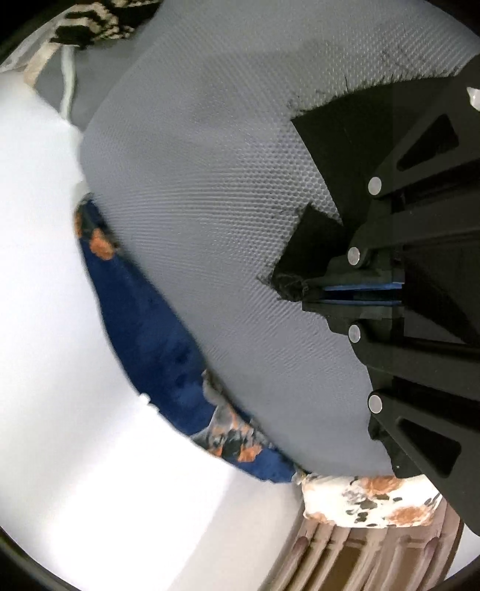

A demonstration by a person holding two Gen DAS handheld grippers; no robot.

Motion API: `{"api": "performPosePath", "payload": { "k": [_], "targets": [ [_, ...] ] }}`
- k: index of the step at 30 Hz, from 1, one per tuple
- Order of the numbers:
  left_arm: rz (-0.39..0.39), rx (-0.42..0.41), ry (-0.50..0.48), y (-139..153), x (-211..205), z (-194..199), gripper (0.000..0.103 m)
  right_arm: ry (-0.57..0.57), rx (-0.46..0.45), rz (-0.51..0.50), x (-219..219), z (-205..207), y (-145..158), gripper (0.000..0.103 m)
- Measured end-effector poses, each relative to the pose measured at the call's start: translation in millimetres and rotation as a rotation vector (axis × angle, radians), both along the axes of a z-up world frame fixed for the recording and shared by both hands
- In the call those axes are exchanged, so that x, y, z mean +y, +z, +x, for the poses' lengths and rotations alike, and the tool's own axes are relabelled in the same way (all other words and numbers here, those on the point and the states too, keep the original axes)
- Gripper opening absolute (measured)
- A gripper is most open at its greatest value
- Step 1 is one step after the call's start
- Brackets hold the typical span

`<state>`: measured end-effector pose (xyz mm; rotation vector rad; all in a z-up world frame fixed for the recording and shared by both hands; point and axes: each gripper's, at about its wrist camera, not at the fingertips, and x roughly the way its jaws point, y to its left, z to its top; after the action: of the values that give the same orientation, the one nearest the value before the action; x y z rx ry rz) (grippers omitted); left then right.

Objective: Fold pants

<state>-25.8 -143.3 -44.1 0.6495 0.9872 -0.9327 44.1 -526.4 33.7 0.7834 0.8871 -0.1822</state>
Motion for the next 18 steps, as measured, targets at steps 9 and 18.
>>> {"api": "performPosePath", "payload": {
  "k": [9, 18],
  "targets": [
    [-0.066, 0.000, 0.000, 7.1, -4.0, 9.2, 0.011, -0.061, -0.062, -0.131, 1.5, -77.1, 41.7, 0.003],
    [-0.004, 0.012, -0.068, -18.7, -18.3, 1.2, 0.011, -0.241, 0.248, -0.021, -13.8, -166.4, -83.4, 0.003]
  ]
}}
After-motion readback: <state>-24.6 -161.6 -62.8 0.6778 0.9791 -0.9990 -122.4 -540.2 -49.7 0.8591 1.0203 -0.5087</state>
